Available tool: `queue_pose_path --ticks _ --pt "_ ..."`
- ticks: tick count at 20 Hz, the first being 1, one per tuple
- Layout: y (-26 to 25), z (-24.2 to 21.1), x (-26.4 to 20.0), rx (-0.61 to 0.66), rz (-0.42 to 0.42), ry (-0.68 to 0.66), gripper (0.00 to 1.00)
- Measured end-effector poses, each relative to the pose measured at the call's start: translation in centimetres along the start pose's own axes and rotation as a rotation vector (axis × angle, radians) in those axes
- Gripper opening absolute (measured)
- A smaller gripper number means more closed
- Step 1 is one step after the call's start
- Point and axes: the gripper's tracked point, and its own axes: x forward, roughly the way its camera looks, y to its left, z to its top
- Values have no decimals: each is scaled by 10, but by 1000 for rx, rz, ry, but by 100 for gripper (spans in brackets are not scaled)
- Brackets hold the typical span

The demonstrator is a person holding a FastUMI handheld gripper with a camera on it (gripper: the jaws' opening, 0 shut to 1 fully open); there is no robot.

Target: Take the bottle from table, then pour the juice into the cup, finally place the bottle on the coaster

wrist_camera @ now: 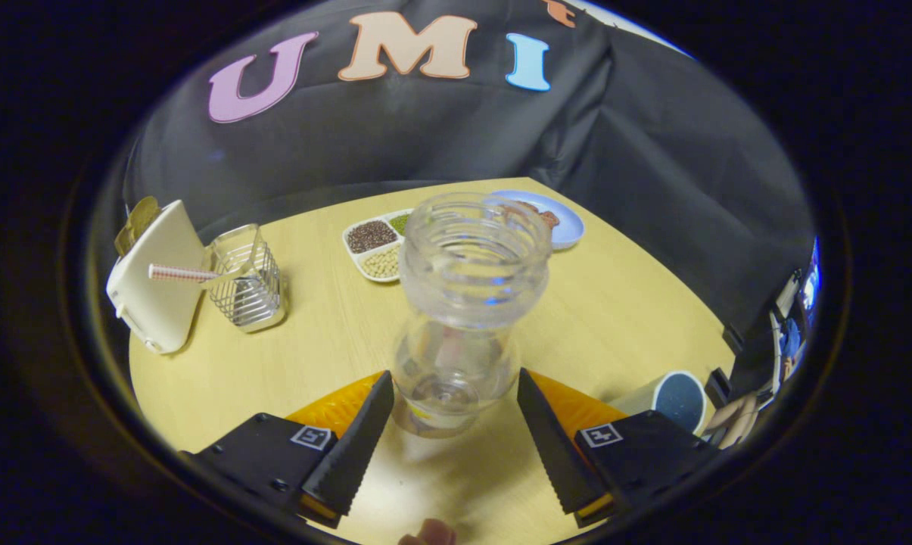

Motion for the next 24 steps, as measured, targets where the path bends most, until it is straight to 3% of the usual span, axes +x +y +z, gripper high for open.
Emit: queue_pose_path --ticks 10,14,20,24 --pt "-16 0 -65 -1 82 -27 100" --pt "-28 21 -95 -74 132 -96 100" --pt "-24 77 -148 -202 297 -261 100" --pt "-5 117 -192 -222 475 -391 100"
